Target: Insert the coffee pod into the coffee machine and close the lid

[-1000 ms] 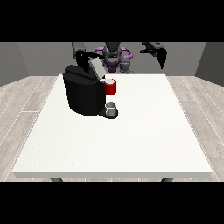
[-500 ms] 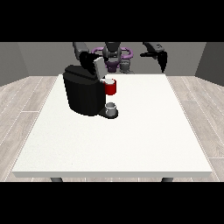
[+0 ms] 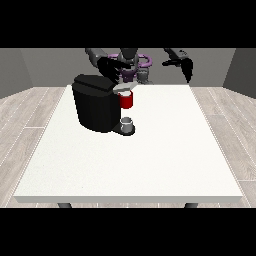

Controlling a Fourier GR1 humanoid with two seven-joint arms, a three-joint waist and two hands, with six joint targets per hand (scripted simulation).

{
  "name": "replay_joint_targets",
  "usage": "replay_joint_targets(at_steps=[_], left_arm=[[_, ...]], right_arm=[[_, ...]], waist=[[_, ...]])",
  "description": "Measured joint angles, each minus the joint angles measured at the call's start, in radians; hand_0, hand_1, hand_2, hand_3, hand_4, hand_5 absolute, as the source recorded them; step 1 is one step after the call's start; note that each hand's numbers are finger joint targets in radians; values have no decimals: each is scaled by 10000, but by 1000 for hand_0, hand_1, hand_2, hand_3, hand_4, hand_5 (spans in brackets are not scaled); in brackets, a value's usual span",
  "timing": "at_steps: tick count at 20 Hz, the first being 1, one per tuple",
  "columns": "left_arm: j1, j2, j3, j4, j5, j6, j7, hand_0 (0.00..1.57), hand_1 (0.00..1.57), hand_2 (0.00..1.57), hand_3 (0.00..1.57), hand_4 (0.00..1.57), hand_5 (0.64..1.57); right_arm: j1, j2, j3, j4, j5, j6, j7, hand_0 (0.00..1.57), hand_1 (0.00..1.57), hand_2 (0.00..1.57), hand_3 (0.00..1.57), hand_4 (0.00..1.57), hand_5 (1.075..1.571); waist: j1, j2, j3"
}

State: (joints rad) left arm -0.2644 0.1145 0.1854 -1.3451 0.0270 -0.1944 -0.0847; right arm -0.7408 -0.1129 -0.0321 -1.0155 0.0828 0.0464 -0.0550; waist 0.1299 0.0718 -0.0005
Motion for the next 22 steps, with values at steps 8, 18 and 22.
replay_joint_targets(at_steps=[8,18,22], left_arm=[[141,55,-86,48,154,-136,-190,0,0,0,0,0,1571],[442,-255,-367,40,-68,215,-655,0,0,0,0,245,1571],[688,-335,-231,400,-121,431,-1031,0,0,0,0,192,1571]], right_arm=[[-506,128,208,238,539,-151,-80,0,0,0,0,73,1571],[346,859,859,-312,23,201,-802,0,0,0,0,269,1571],[1674,1026,1483,-978,-883,115,-1198,0,0,0,0,157,1571]], waist=[[120,3,5],[-326,-734,4],[-839,-1196,5]])
